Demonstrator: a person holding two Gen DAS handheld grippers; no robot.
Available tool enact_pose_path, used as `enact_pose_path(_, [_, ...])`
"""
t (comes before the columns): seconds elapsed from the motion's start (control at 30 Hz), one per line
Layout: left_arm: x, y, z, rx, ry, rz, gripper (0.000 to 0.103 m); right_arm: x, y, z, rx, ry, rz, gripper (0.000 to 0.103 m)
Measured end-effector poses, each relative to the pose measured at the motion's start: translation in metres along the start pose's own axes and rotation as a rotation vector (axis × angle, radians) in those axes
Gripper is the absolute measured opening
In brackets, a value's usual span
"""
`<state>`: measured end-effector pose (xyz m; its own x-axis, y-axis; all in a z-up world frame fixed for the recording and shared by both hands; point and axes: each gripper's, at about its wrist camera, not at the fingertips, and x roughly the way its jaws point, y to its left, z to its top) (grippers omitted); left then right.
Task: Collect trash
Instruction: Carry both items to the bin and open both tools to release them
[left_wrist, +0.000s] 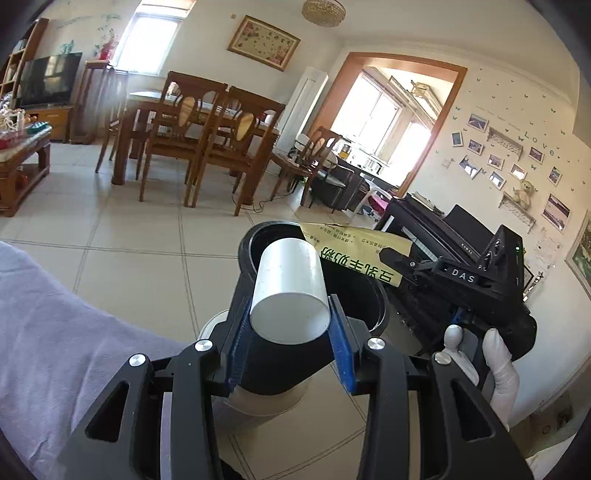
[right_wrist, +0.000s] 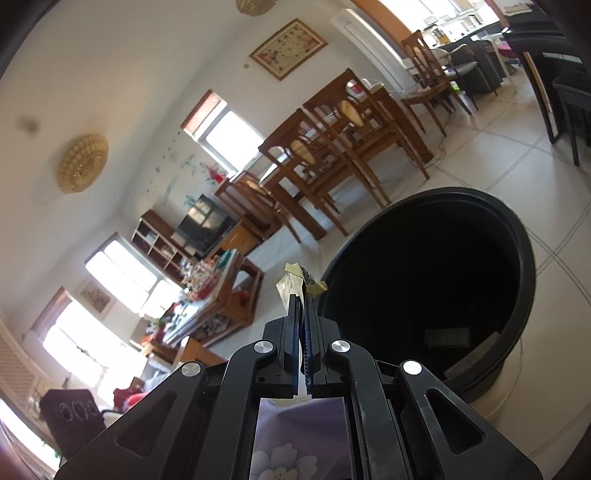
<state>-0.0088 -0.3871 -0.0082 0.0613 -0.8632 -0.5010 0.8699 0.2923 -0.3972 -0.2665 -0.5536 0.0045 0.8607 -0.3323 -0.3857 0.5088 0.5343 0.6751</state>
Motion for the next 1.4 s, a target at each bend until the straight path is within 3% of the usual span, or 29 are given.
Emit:
enact_pose_path(0.17, [0.049,-0.013,0.0,0.017,0.065,-0.021,0.04,-0.004,-0.038,0.008,0.035,-0.032,-0.095,0.003])
enact_pose_path(0.43, [0.095,-0.024,-0.002,0.045,0.15,-0.012,0.04,0.012,-0.071,0.002,0.126,0.003,-0.149,0.004])
enact_pose_path(0.53, [0.099,-0.027,-0.005,0.053,0.166,-0.001,0.041,0.016,-0.076,0.0,0.167,0.007,-0.142,0.02])
enact_pose_path(0.7, [0.093,-0.025,-0.005,0.05,0.17,0.016,0.042,0.018,-0.076,-0.003,0.173,0.003,-0.134,0.03])
enact_pose_path(0.83, [0.076,-0.022,-0.007,0.041,0.153,0.032,0.045,0.027,-0.063,0.0,0.149,0.005,-0.114,0.037])
enact_pose_path(0.93, [0.047,-0.019,-0.011,0.035,0.113,0.066,0.06,0.026,-0.051,-0.001,0.109,-0.004,-0.098,0.046])
enact_pose_path(1.1, [-0.012,-0.003,-0.021,0.0,0.049,0.125,0.06,0.031,-0.014,-0.013,-0.014,0.003,-0.06,0.058])
enact_pose_path(1.27, [-0.091,0.024,-0.035,-0.034,-0.033,0.242,0.061,0.049,0.043,-0.046,-0.178,0.105,0.023,0.061])
enact_pose_path(1.4, [-0.161,0.056,-0.055,-0.05,-0.091,0.399,0.061,0.069,0.094,-0.09,-0.307,0.241,0.128,0.061])
